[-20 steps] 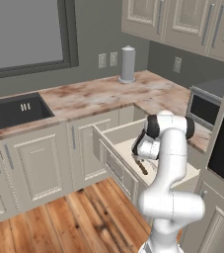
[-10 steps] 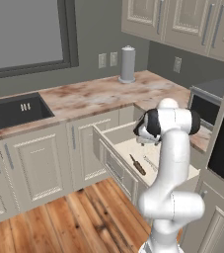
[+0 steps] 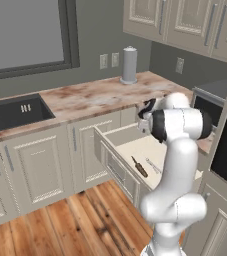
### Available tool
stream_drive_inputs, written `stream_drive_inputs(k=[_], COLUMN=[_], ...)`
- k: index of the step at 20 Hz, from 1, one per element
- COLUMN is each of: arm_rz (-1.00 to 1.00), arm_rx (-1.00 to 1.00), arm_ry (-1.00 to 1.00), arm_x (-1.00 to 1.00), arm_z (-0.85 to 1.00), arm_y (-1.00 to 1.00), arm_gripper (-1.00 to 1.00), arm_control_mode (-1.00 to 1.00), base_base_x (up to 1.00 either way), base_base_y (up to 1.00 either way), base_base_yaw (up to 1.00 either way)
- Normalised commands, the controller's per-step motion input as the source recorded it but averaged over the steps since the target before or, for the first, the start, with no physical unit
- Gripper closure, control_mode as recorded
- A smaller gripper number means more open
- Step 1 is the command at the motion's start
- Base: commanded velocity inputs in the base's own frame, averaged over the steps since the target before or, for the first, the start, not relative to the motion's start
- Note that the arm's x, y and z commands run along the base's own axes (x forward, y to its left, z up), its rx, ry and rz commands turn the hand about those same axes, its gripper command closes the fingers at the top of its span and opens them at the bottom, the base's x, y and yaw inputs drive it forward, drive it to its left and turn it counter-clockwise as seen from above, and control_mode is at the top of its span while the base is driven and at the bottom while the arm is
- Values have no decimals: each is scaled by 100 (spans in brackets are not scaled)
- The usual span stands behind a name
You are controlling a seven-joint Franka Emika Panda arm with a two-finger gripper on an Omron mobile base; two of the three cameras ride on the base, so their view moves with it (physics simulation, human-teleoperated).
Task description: Pick up the metallic utensils from the counter and place them in the open drawer. Make sure not to pick up any wooden utensils.
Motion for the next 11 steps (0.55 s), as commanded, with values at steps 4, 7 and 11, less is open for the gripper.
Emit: stream_drive_inputs(k=[4,7,11], arm_rz=[-5,-2,0], arm_rx=[5,0,0], arm_ry=[11,16,17], arm_x=[-3,0,0], arm_z=[100,100,100], arm_y=[10,23,42], arm_gripper=[-100,-100,-100], arm_control_mode=[-100,-100,-100], base_base_x=[0,0,0], base_base_y=[0,0,0], base_base_yaw=[0,0,0])
